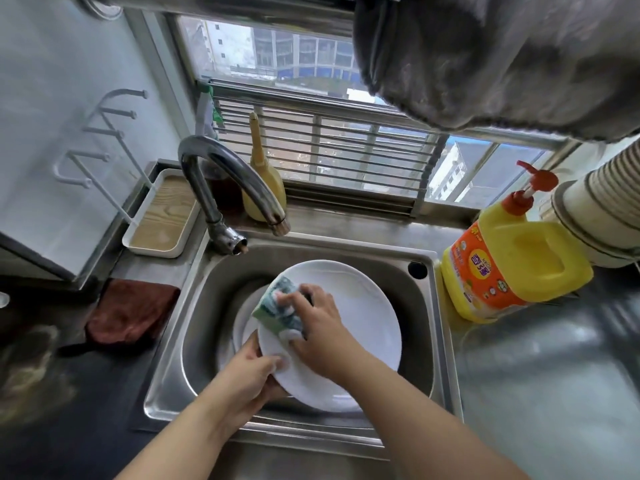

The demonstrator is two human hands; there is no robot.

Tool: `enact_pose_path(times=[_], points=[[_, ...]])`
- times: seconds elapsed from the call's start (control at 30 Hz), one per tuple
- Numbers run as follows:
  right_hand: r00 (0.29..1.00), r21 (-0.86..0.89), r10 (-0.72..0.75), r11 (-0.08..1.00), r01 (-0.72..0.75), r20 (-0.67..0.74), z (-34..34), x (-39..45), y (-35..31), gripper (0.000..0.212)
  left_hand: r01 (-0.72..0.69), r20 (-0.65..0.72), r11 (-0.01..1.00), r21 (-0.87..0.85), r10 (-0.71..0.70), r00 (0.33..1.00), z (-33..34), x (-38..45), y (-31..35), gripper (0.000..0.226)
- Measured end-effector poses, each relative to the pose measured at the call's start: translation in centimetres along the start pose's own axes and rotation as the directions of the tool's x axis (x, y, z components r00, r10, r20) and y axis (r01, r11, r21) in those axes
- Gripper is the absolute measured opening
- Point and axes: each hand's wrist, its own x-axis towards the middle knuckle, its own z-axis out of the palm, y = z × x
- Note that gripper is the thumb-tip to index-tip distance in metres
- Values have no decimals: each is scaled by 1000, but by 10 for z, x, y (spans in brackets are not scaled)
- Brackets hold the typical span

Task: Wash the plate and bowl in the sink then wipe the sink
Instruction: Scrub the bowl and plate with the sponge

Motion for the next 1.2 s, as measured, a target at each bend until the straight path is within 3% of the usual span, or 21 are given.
enact_pose_path(times=[0.13, 0.23, 0.37, 0.47, 0.57, 0.63, 0.7, 0.77, 0.87, 0.97, 1.03, 1.1, 1.2], points=[[976, -98, 177, 977, -190, -125, -21, 27, 34, 54, -1, -10, 1000, -1, 1, 1000, -1, 2, 4, 56], [939, -205, 318, 918, -339, -131, -36, 13, 60, 54, -14, -33, 1000, 4, 14, 999, -4, 6, 7, 53], [891, -64, 419, 898, -435, -173, -22, -11, 54, 56, 18, 10, 997, 79, -19, 1000, 5, 4, 0, 49], [921, 91, 358, 933, -347, -153, -14, 11, 25, 53, -1, 23, 996, 85, -1, 1000, 18, 6, -1, 50], [992, 24, 94, 995, -92, -85, -10, 10, -1, 49, -42, -4, 998, -38, 42, 999, 15, 12, 8, 54], [999, -83, -43, 996, 41, -20, -11, -11, 5, 47, -73, -11, 989, -131, 72, 997, 4, 15, 14, 56], [995, -162, -24, 987, 7, -100, -20, -29, 32, 46, -89, -51, 986, -140, 83, 995, -6, 15, 15, 60], [975, -216, 113, 964, -154, -189, -37, -29, 57, 42, -78, -70, 994, -80, 72, 995, -11, 15, 13, 59], [920, -151, 288, 930, -335, -266, -49, 4, 63, 46, -50, -2, 999, 13, 50, 999, 0, 11, 6, 59], [942, -14, 210, 975, -221, -263, -38, 33, 20, 49, -79, 13, 996, 36, 79, 997, 15, 11, 7, 57], [993, 13, 55, 998, -54, -109, -22, 20, 0, 46, -103, 0, 994, -25, 103, 995, 13, 11, 15, 59], [998, -24, -67, 997, 67, 5, -16, -12, 4, 44, -112, -7, 990, -81, 111, 994, 2, 9, 21, 59], [996, -102, 5, 995, -14, -89, -34, -32, 46, 42, -91, -34, 994, -60, 89, 995, -11, 4, 18, 61]])
